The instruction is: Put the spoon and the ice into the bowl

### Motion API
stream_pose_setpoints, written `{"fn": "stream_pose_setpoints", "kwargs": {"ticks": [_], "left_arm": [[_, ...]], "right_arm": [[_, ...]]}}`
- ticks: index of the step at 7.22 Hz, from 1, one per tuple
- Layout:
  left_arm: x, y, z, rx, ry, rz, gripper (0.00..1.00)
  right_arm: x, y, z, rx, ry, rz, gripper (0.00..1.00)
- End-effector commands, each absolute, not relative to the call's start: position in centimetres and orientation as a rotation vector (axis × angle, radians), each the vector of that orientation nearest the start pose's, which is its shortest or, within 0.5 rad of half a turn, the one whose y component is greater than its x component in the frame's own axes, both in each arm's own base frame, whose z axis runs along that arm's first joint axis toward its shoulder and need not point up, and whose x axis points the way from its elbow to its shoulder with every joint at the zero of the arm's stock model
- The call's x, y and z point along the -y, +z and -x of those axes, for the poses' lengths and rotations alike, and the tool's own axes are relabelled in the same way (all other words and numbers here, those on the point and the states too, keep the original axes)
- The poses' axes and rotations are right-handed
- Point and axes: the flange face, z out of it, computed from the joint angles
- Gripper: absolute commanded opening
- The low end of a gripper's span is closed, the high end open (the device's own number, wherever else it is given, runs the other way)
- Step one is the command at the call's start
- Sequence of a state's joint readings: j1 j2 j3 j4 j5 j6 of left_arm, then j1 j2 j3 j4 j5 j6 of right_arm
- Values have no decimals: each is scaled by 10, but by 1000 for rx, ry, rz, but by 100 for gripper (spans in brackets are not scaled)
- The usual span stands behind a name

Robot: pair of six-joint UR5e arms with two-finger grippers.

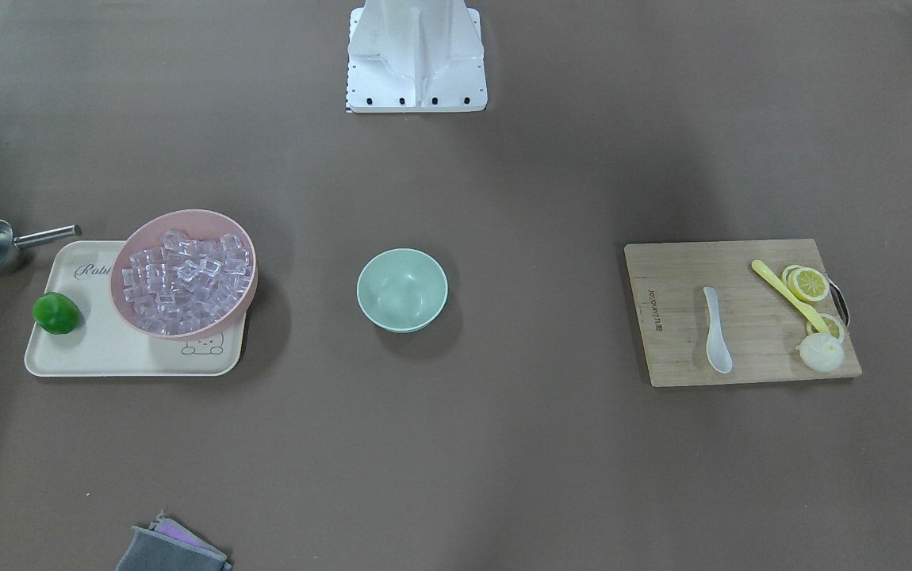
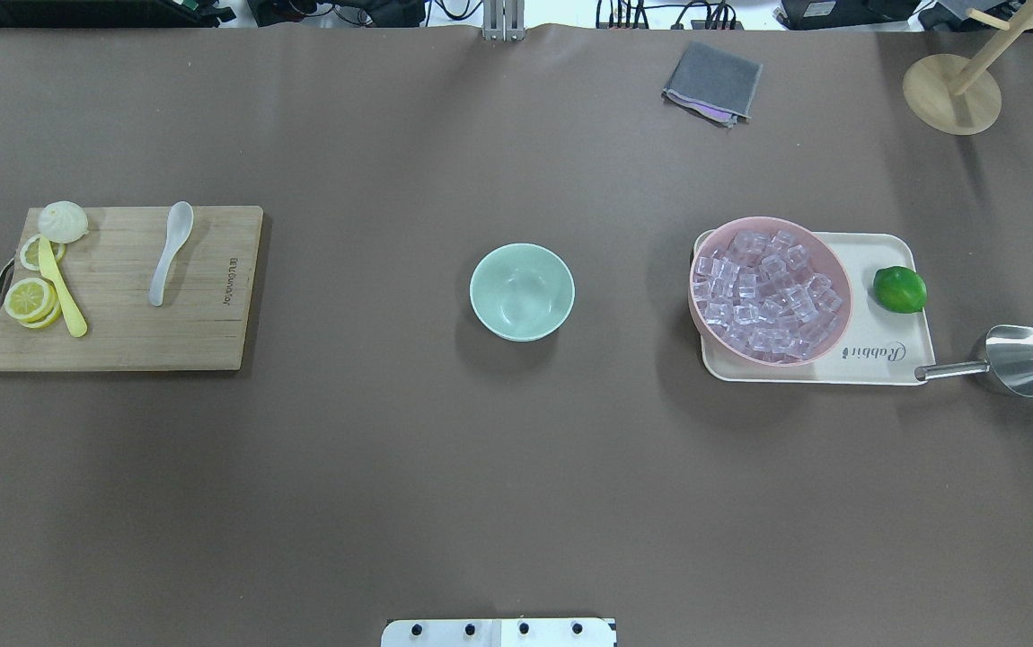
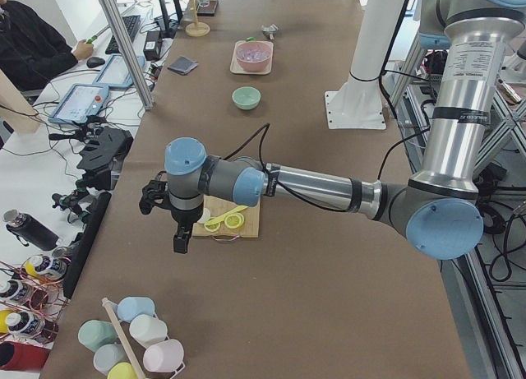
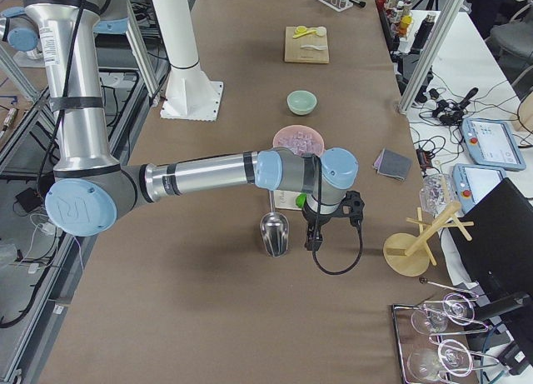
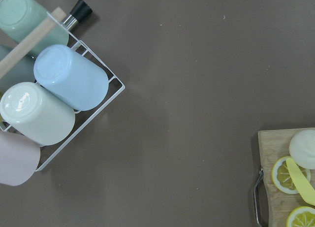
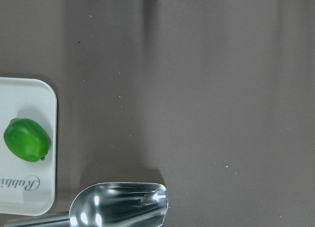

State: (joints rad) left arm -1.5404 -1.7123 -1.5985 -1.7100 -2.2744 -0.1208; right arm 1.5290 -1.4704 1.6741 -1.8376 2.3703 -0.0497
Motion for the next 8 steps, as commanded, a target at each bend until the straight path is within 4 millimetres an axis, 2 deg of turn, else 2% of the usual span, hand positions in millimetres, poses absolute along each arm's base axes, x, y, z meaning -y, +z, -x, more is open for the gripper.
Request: {"fn": "stream_pose_setpoints", "kwargs": {"ticks": [1,2,3,4,5,6,7,8], "left_arm": [[572,524,26,-833,15,-350,98],[576,506,-5,-842,87,-393,98],[583,494,-56,-779,139,-403,98],[586,488,-110,-739,65,-359,98],[586,479,-136,-757,-19,-326,98],[576,474,-160,-789,-48,-330,98],[565,476,-192,-809,-87,-351,98],[554,469,-232,-804,-139,-348,98]], "right_arm": [[526,575,-35,801,-75,48,100],[528,573,-29,801,-89,47,100],[529,570,-26,813,-98,34,100],[537,560,-23,817,-114,-4,100],[549,542,-18,819,-95,-17,100],[551,538,-4,818,-114,-11,100],[552,537,3,818,-133,-20,100],[552,537,4,820,-142,-39,100]]}}
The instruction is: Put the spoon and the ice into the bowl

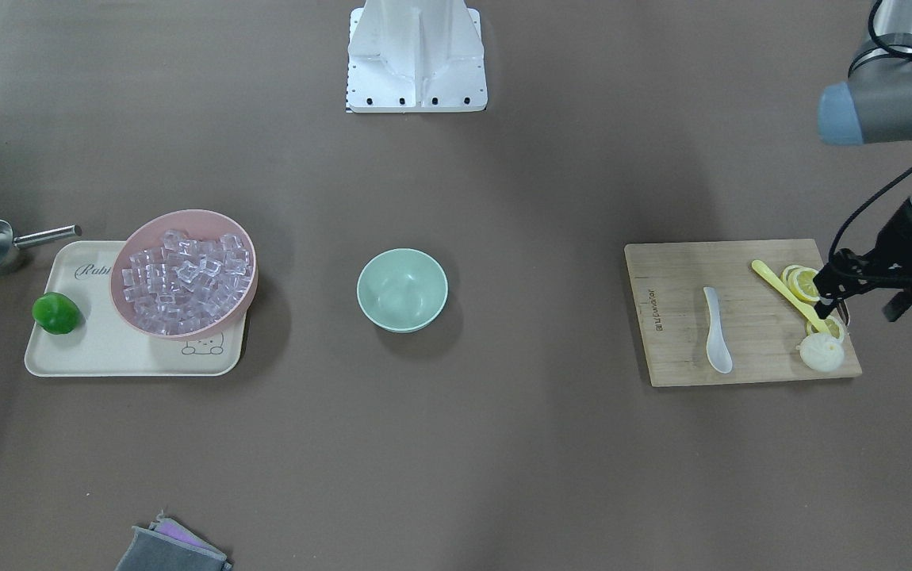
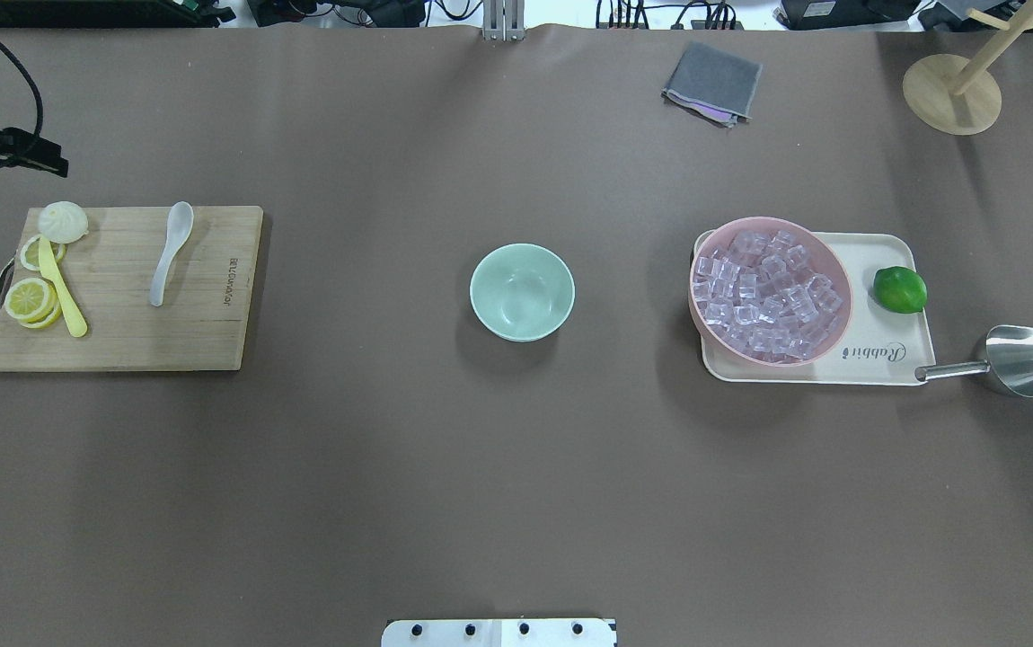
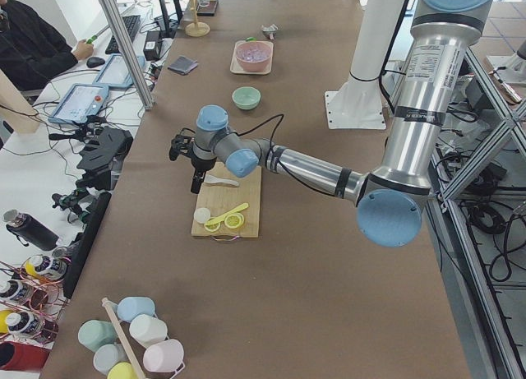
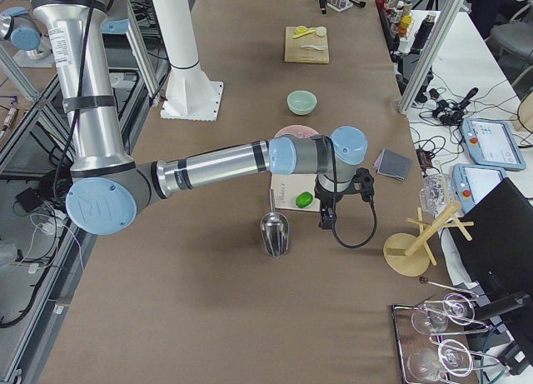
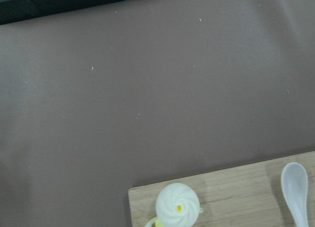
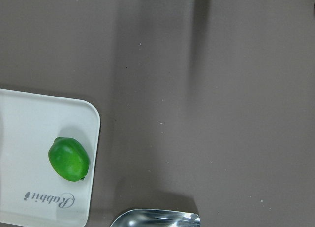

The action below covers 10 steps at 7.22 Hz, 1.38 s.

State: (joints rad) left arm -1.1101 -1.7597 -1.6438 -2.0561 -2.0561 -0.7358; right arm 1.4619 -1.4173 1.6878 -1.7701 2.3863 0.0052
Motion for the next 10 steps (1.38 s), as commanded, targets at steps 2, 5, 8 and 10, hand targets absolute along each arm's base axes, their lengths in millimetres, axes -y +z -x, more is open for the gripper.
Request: {"fn": "stream_pose_setpoints", "kwargs": {"ticks": [2,5,8,10], "left_arm": [[537,462,-297,-779,-88,-362,98],[521,471,-327,-776,-29,-334,84],[516,482,-331,-765,-17,-318,65],[515,485,-332,-763,-16,-315,58]], "right_arm": [[554,531,9,823,-159,-74,100],[553,503,24,861,-190,-102,100],[548,484,36,873,-227,-128,100],[544,470,47,880,-256,-144,100]]}}
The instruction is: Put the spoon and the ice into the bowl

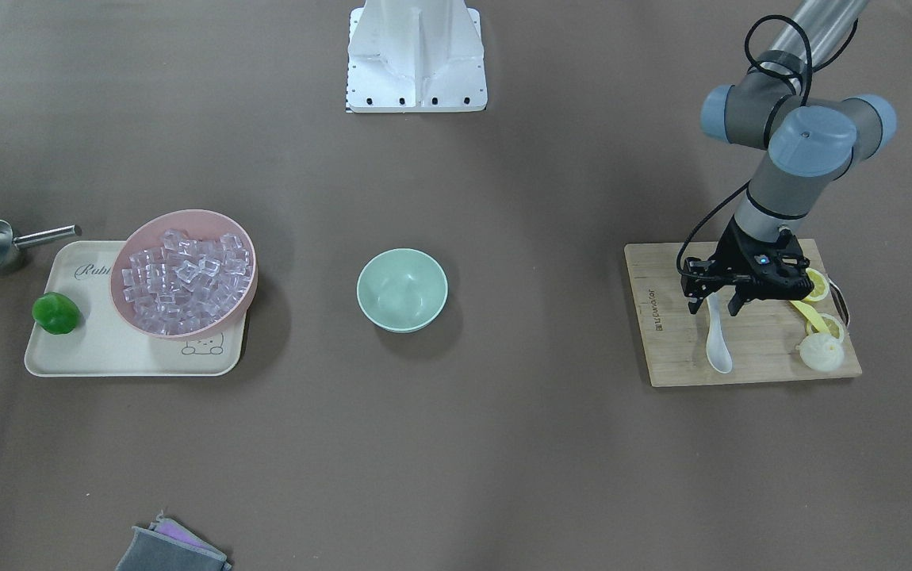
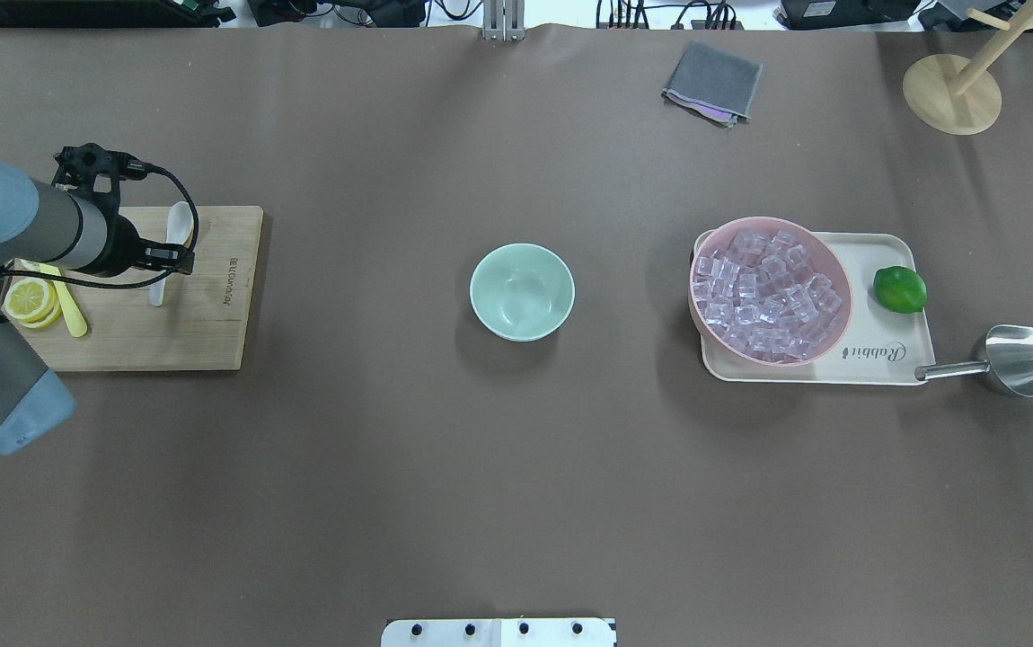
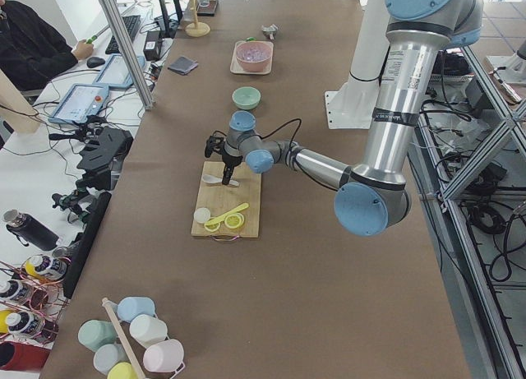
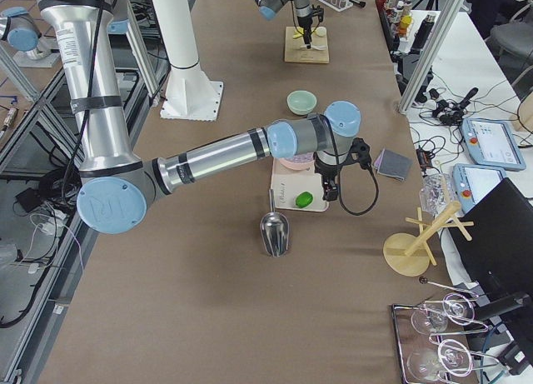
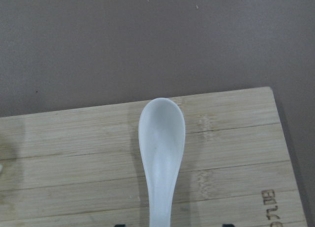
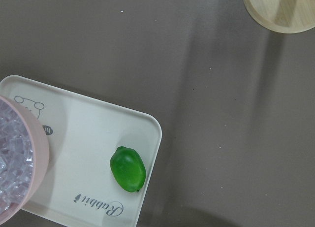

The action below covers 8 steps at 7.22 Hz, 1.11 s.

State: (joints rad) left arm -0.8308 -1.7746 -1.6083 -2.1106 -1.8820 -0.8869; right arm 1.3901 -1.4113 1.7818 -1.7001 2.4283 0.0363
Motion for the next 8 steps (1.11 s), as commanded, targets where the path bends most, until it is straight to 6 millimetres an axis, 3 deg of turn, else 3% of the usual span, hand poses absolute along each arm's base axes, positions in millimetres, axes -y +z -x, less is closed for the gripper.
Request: {"fn": "stream_pose_setpoints", "kwargs": {"ticks": [1,2,3,4,5,6,7,8], "left_arm": [[517,491,-335,-755,-17,-306,54],[519,496,-338,-755,-14,-305,51],[519,498,-338,-768,-10,-317,40],[518,496,-338,-778,-8,-316,16],[517,493,-336,-783,-9,-319,0],[515,488,-335,-794,-4,-322,0],[509,469,-326,-843,13,-304,0],[513,451,-301,-877,-4,-304,0]], "right_arm": [[544,467,48,882,-259,-148,100],[543,464,48,883,-239,-144,100],[541,459,50,886,-239,-149,100],[540,456,51,887,-236,-149,100],[540,456,51,886,-237,-151,100],[540,454,52,888,-240,-152,100],[540,451,52,884,-245,-163,100],[547,428,59,888,-272,-198,100]]}}
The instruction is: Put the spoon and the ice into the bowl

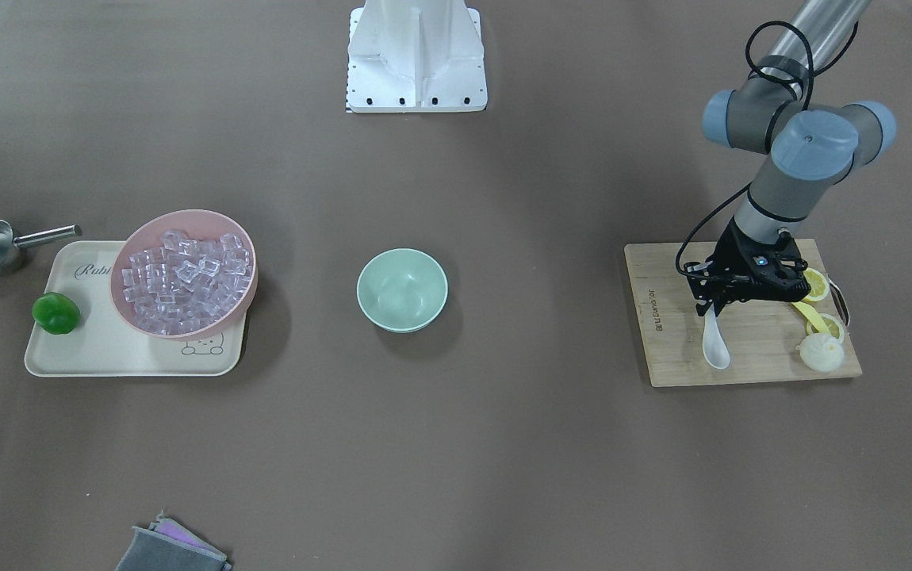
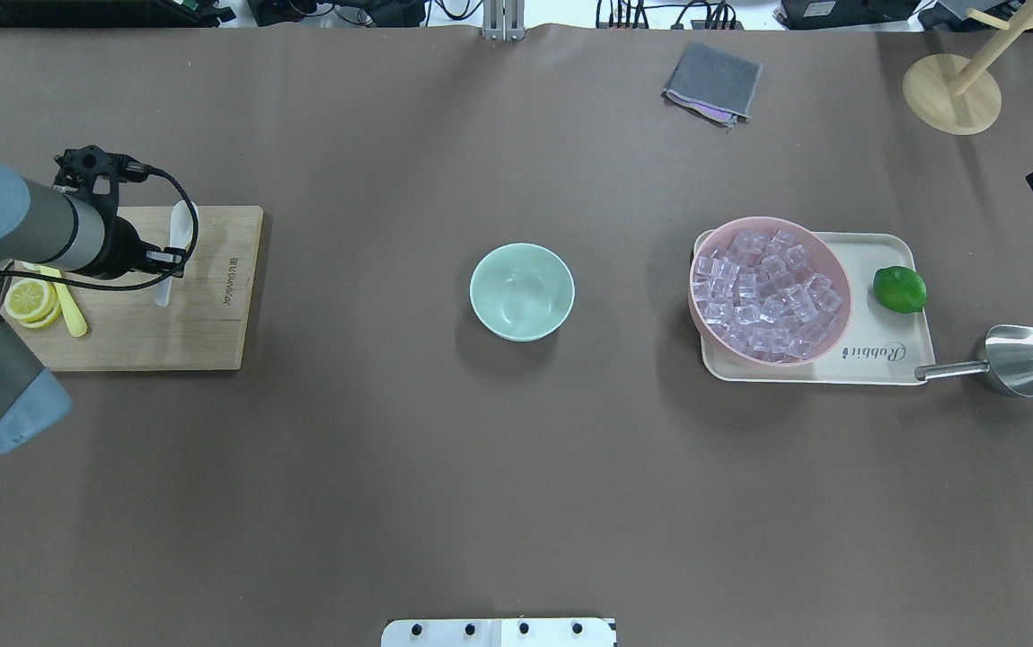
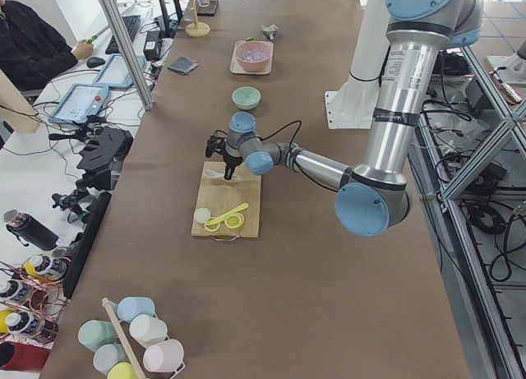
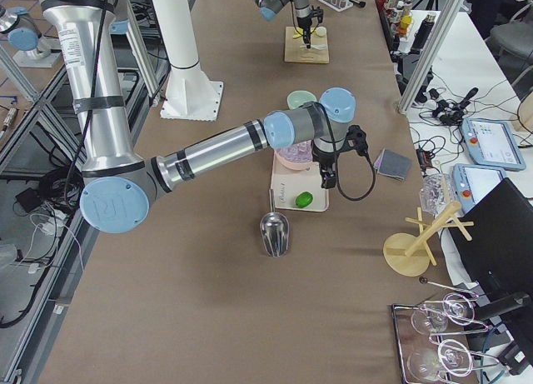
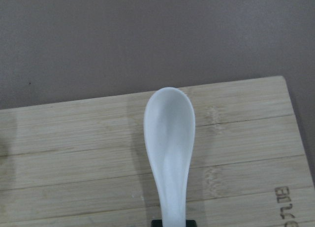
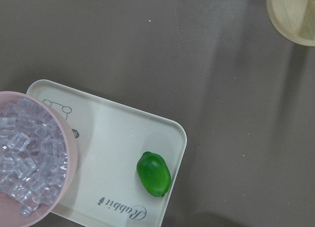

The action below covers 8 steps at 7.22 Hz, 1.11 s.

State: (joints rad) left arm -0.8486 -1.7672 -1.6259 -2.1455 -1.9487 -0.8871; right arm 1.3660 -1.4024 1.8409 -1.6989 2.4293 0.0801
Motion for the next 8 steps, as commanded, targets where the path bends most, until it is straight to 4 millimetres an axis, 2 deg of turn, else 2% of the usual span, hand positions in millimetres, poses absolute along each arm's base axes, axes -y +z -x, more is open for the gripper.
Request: {"fn": "stream_pose_setpoints", "kwargs": {"ticks": [1,2,3,4,5,6,8], "left_arm": [[517,424,-294,-874,-17,-282,0],[532,385,-304,-866,-25,-281,0],[542,358,-314,-863,-34,-272,0],[544,347,-317,-868,-34,-274,0],[545,347,-316,-867,-36,-275,0],[545,345,-317,-869,-35,-277,0],[546,343,-318,-870,-34,-276,0]], "right_arm": [[539,402,103,900,-363,-210,100],[531,367,149,929,-386,-195,100],[516,334,186,955,-470,-252,100],[507,334,219,966,-563,-342,99],[507,347,232,980,-615,-460,99],[515,367,239,999,-648,-510,100],[517,391,258,1073,-726,-586,99]]}}
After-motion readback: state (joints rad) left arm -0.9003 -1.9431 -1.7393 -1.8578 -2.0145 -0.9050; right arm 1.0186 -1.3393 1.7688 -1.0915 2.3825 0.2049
